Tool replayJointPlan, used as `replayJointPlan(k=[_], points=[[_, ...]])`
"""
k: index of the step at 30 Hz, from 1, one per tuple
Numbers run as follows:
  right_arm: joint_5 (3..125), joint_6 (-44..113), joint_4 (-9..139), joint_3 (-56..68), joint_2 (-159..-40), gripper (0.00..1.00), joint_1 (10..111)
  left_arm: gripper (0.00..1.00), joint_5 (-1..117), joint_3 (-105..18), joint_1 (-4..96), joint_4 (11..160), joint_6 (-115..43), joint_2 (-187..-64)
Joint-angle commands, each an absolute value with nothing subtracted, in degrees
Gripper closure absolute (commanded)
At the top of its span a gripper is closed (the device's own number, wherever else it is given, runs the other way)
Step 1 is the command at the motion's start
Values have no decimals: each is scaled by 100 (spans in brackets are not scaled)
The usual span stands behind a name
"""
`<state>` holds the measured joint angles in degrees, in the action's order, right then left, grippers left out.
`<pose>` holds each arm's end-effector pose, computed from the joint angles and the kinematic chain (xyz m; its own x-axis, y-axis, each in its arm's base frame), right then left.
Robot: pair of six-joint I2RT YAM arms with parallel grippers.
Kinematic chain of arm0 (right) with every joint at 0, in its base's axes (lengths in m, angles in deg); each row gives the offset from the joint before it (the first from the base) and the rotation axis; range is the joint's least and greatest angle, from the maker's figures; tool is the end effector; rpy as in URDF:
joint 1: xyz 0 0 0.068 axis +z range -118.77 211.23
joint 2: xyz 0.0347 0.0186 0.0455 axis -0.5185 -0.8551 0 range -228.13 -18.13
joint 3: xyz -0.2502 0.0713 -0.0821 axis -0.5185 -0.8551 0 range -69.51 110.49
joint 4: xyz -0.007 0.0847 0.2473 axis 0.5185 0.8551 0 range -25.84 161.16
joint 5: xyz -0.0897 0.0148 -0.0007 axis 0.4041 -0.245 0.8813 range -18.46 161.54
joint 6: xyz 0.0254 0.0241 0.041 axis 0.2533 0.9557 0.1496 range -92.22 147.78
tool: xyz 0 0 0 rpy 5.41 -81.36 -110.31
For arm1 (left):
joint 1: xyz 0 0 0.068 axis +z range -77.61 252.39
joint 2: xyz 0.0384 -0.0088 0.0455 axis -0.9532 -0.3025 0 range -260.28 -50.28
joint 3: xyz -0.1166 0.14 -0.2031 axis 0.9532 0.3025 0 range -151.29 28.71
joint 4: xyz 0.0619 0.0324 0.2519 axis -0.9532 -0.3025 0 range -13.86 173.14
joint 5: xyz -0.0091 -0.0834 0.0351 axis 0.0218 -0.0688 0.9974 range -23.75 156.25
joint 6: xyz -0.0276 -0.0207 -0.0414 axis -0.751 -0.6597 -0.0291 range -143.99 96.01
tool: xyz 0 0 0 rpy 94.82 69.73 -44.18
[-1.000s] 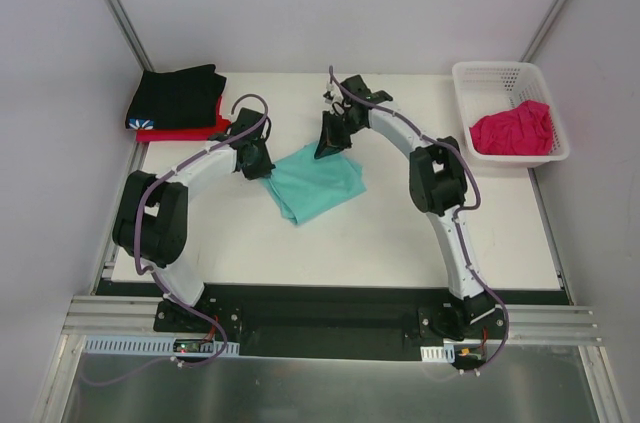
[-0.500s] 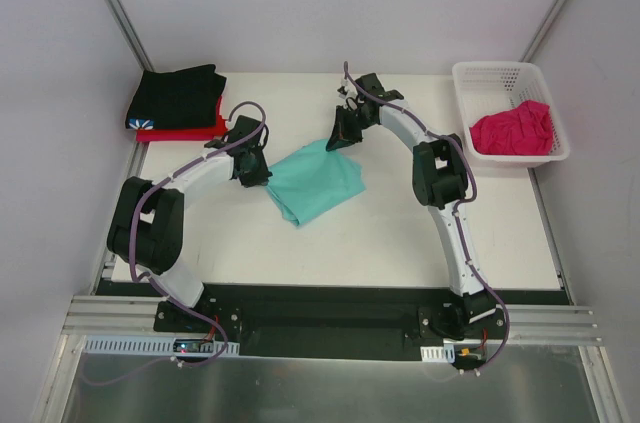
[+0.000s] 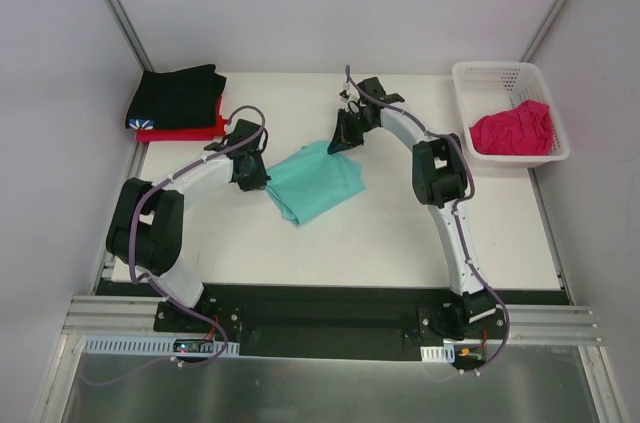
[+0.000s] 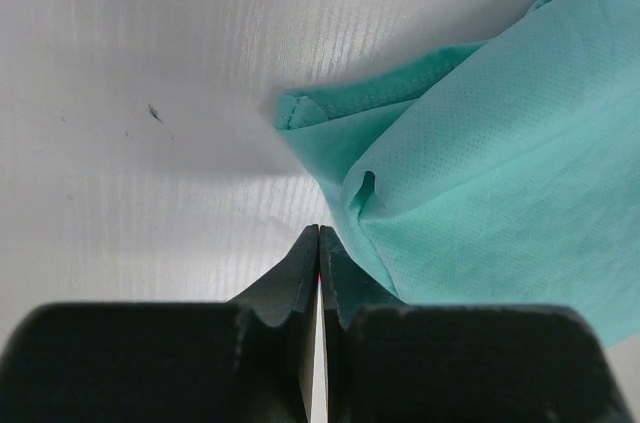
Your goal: Fold and stack the t-shirts
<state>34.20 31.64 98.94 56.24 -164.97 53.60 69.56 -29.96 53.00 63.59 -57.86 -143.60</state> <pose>0.4991 0.2289 0.1410 -0.8053 -0.2735 -0.5260 -0.5643 0.6255 0.5387 0.3168 -0.1093 0.1984 -0.8022 -0.3074 -0.5119 -0.1774 0.9413 -0.2872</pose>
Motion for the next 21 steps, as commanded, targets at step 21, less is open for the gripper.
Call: replayJointPlan(k=[21], points=[[4403, 2945, 10722, 3412, -13039, 63, 5671, 100, 6678, -3650, 5526, 5827, -5739, -13905]])
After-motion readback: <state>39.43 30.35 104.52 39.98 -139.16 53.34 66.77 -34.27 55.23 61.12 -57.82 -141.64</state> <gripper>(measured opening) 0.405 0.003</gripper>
